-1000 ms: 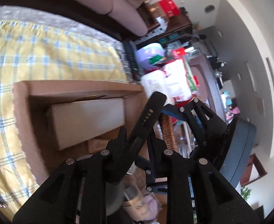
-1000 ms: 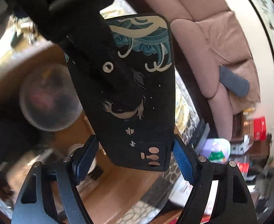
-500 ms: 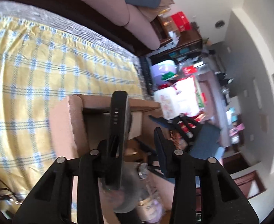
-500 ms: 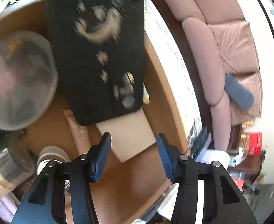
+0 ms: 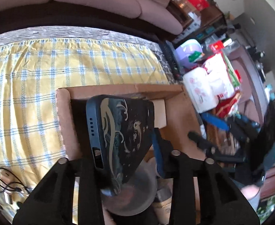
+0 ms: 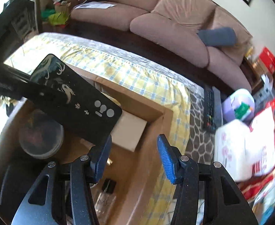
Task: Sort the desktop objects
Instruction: 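Lower the phone case into the box and open the right gripper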
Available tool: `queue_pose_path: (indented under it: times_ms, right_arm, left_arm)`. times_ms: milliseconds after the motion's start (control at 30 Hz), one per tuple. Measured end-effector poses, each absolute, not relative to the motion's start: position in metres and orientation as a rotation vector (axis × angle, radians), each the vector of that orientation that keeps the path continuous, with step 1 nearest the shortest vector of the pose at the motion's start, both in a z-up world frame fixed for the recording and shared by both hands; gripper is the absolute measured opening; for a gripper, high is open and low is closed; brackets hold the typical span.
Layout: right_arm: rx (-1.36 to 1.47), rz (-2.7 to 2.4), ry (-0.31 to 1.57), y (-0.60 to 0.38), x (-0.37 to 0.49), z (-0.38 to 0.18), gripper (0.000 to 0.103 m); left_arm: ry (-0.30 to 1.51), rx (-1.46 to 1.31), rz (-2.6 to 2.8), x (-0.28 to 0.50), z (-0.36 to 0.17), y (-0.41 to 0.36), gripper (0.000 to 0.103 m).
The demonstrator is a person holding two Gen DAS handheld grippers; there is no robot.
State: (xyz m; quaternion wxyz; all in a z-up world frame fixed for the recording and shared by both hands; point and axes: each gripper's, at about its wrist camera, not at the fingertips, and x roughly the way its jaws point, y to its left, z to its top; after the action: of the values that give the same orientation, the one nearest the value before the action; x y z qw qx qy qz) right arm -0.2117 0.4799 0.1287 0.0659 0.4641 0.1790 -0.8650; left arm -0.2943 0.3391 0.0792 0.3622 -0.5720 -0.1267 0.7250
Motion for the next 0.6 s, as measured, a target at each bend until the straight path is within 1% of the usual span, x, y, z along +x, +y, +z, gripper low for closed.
queue_pose_path:
  times_ms: [33, 133, 233, 300, 333, 367, 433, 500, 533, 567, 600]
  right_arm:
    - [1.4, -2.615, 0.519, 0.474, -0.208, 0.129, 0.051]
    - [1.388, -2.628, 0.475, 0.479, -0.199, 0.13, 0.051]
    - [1.38, -2.625, 0.469, 0.482, -0.185, 0.127, 0.051]
    - [1.377, -2.627, 0.464, 0.485, -0.179, 0.124, 0.051]
    - [1.384, -2.632, 0.455, 0.488, -0.179, 0.121, 0.051]
    - [1.389, -2.637, 0.445, 0.491, -0.179, 0.12, 0.051]
    - [1.389, -2.644, 0.412, 0.496, -0.177, 0.118, 0.051]
    - [1.384, -2.649, 0.403, 0.498, -0.173, 0.119, 0.051]
    - [1.383, -2.647, 0.405, 0.499, -0.173, 0.119, 0.051]
    - [1.374, -2.639, 0.403, 0.5, -0.172, 0.119, 0.052]
    - [1.375, -2.638, 0.404, 0.5, -0.17, 0.119, 0.052]
  left_arm:
    - [-0.343, -1.487, 1.856, -0.294, 0.08, 0.343, 0.016]
    - [-0.197, -1.473, 1.925, -0.287, 0.09, 0.359, 0.017]
    - [-0.1, -1.485, 1.946, -0.281, 0.094, 0.375, 0.017]
    - [-0.028, -1.488, 1.964, -0.279, 0.092, 0.391, 0.025]
    - [-0.011, -1.491, 1.972, -0.279, 0.09, 0.398, 0.026]
    - [-0.019, -1.498, 1.986, -0.281, 0.086, 0.405, 0.029]
    - [-0.059, -1.506, 1.991, -0.281, 0.082, 0.413, 0.03]
    - [-0.044, -1.514, 2.017, -0.281, 0.075, 0.42, 0.043]
    - [-0.031, -1.532, 2.02, -0.282, 0.07, 0.422, 0.047]
    - [-0.026, -1.556, 2.022, -0.284, 0.064, 0.421, 0.056]
    - [-0.038, -1.583, 2.018, -0.285, 0.059, 0.418, 0.076]
